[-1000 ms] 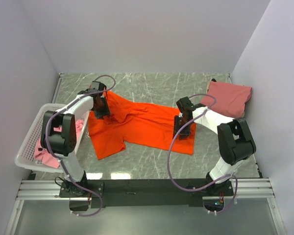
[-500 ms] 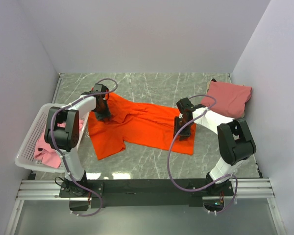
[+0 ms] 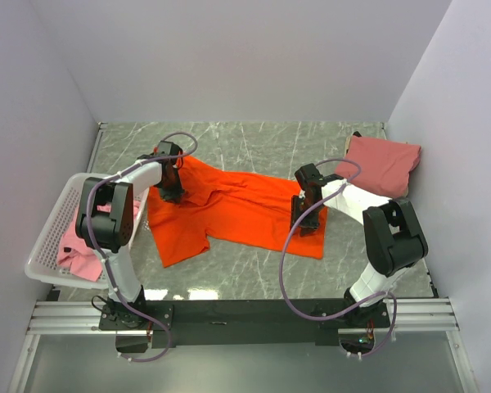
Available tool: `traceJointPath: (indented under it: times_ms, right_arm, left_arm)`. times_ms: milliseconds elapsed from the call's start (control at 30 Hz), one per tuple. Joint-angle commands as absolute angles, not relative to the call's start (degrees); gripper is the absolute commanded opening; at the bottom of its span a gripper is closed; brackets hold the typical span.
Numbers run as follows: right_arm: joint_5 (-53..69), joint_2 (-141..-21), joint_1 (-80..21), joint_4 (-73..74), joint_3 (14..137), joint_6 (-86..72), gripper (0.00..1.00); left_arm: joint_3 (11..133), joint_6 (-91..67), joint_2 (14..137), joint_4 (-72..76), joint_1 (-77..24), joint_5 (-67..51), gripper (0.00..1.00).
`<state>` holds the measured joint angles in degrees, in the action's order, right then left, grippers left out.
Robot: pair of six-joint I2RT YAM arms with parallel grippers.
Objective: Fold and stack the t-shirts
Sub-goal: Fold the tshirt
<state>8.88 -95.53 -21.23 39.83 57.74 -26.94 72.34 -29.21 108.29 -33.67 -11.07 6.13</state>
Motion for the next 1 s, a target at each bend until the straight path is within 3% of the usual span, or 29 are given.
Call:
traceJointPath:
  times_ms: [0, 500, 967]
  right_arm:
    - [8.5, -93.3, -21.7, 40.4, 58.4, -26.2, 0.44]
    - [9.1, -93.3, -21.9, 39.6, 57.7, -26.5, 0.44]
    - [9.2, -92.8, -22.0, 39.7, 57.0, -26.4, 0.44]
  left_arm:
    - [72.1, -28.4, 106.8, -34.1, -11.4, 7.6, 0.09]
    - [78.0, -24.8, 101.6, -42.8, -10.3, 5.3, 0.00]
    - [78.8, -21.2, 102.5, -47.4, -7.6, 2.5, 0.06]
